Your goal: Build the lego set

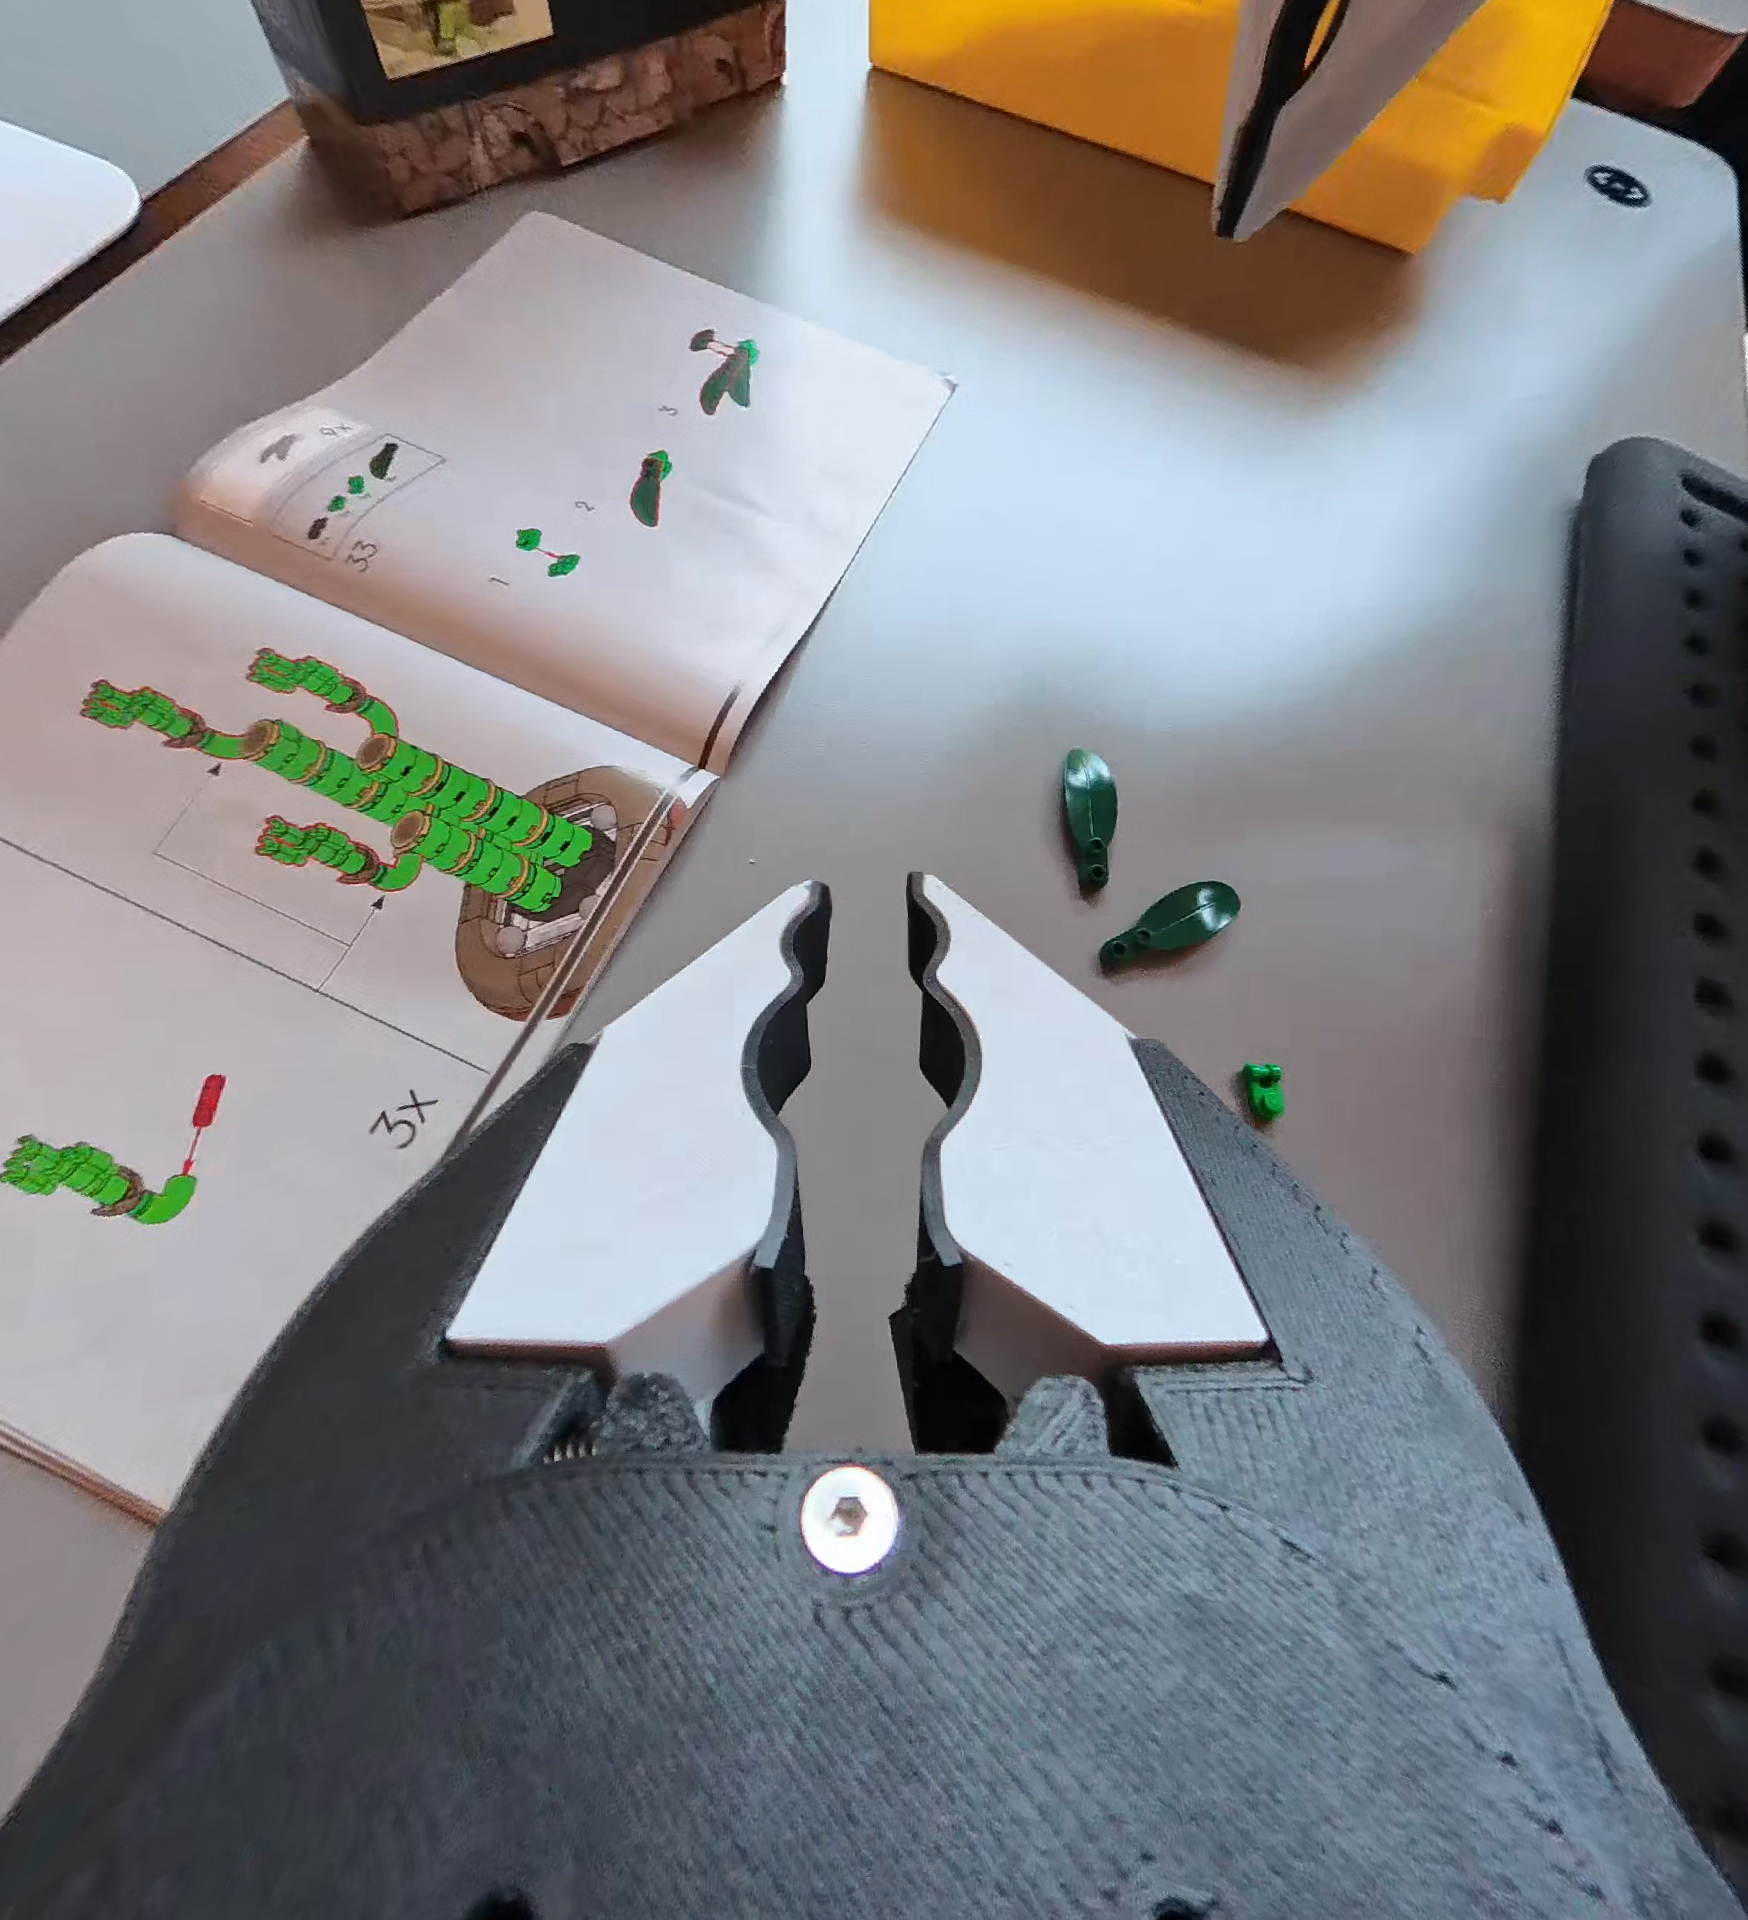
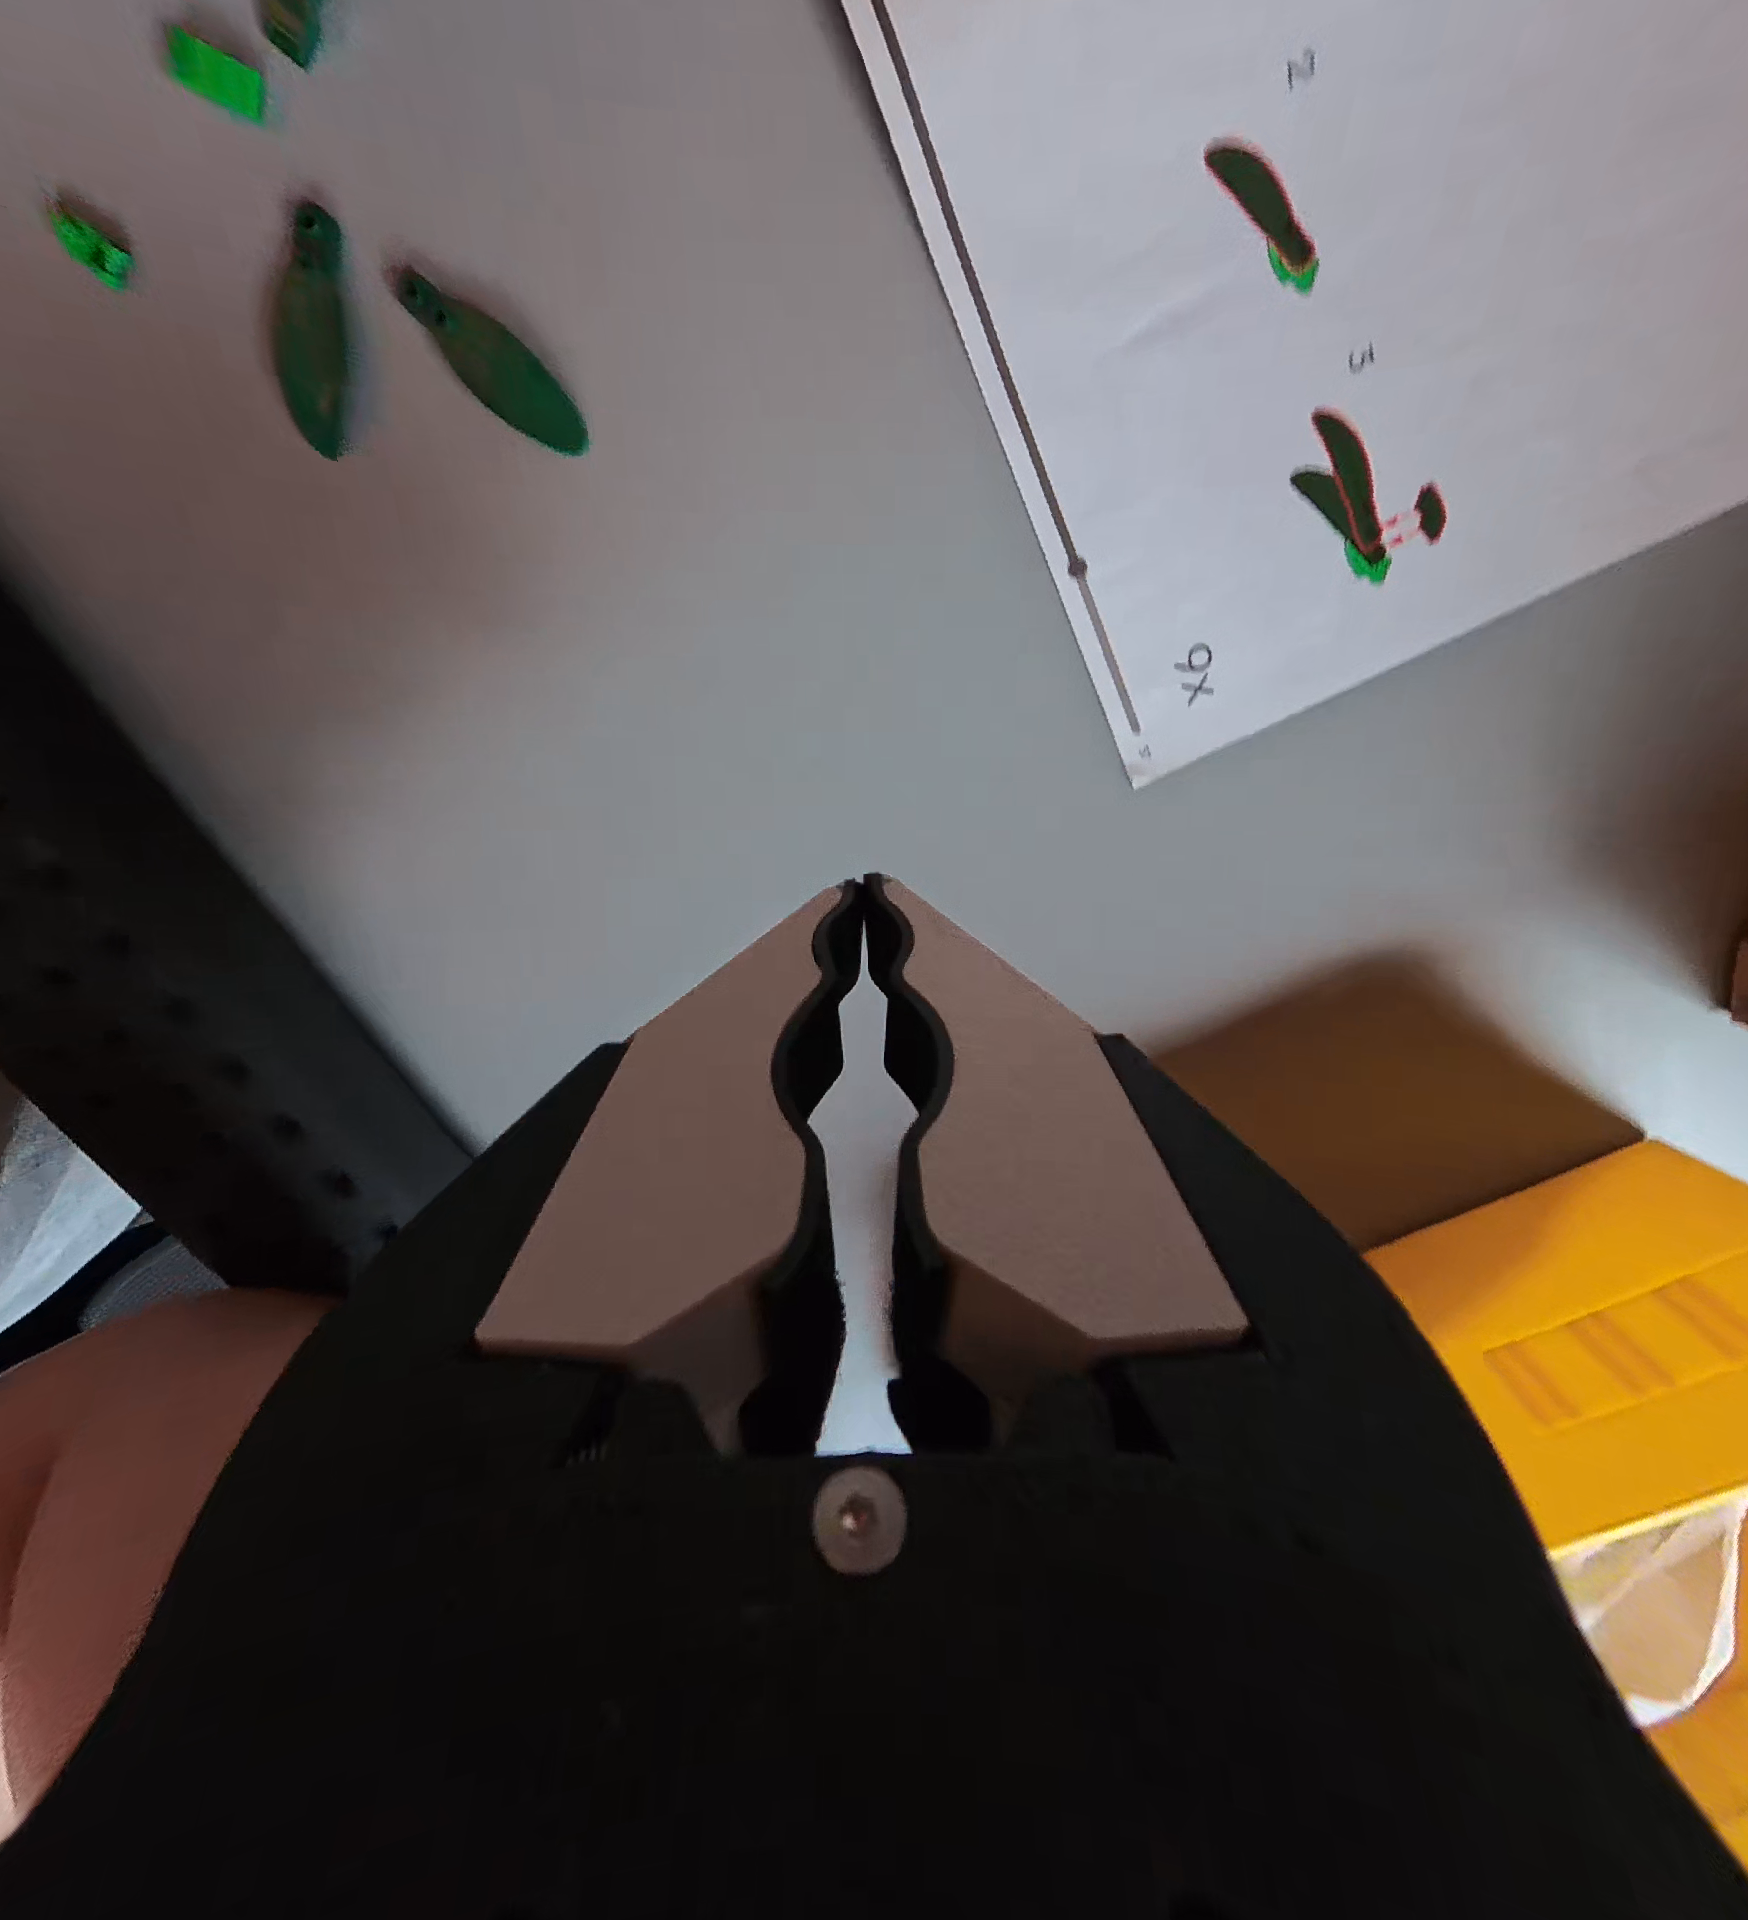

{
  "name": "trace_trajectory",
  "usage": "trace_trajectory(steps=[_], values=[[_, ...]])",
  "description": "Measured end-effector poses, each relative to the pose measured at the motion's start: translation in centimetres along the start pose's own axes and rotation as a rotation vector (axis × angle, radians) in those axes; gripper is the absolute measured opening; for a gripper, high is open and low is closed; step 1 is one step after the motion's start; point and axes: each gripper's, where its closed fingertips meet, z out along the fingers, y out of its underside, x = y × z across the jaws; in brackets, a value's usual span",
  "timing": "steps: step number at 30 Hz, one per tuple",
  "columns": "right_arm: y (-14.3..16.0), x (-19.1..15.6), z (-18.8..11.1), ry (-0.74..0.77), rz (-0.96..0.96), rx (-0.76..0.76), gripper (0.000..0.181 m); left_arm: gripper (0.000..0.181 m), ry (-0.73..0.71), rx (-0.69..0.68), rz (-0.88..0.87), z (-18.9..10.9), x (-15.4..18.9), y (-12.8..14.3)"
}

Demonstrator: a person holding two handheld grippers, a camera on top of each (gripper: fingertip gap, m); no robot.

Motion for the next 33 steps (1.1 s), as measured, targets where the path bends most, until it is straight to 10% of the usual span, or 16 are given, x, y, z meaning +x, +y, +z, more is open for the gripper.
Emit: trace_trajectory(steps=[1,8,11,19,29,33], values=[[-0.6,-0.3,-0.2,-0.006,-0.019,0.028,0.0,0.013,0.012,0.009,-0.002,0.0,0.1,-0.1],[-6.1,-8.2,-6.6,-0.268,-0.096,0.322,0.0,0.011,0.115,0.261,-0.059,-2.3,1.2,-4.1],[-8.4,-9.5,-8.2,-0.127,-0.223,0.422,0.0,0.012,0.123,0.358,-0.104,-3.9,0.5,-5.1],[-13.1,-10.9,-3.8,-0.058,-0.342,0.491,0.0,0.016,0.116,0.487,-0.129,-5.8,-1.0,-6.1],[-11.9,0.0,-5.6,0.328,-0.168,0.907,0.012,0.013,0.048,0.495,-0.123,-6.9,-2.3,-5.8],[-9.4,0.5,-5.4,0.199,-0.109,1.033,0.025,0.012,0.022,0.506,-0.121,-7.5,-2.7,-5.9]])
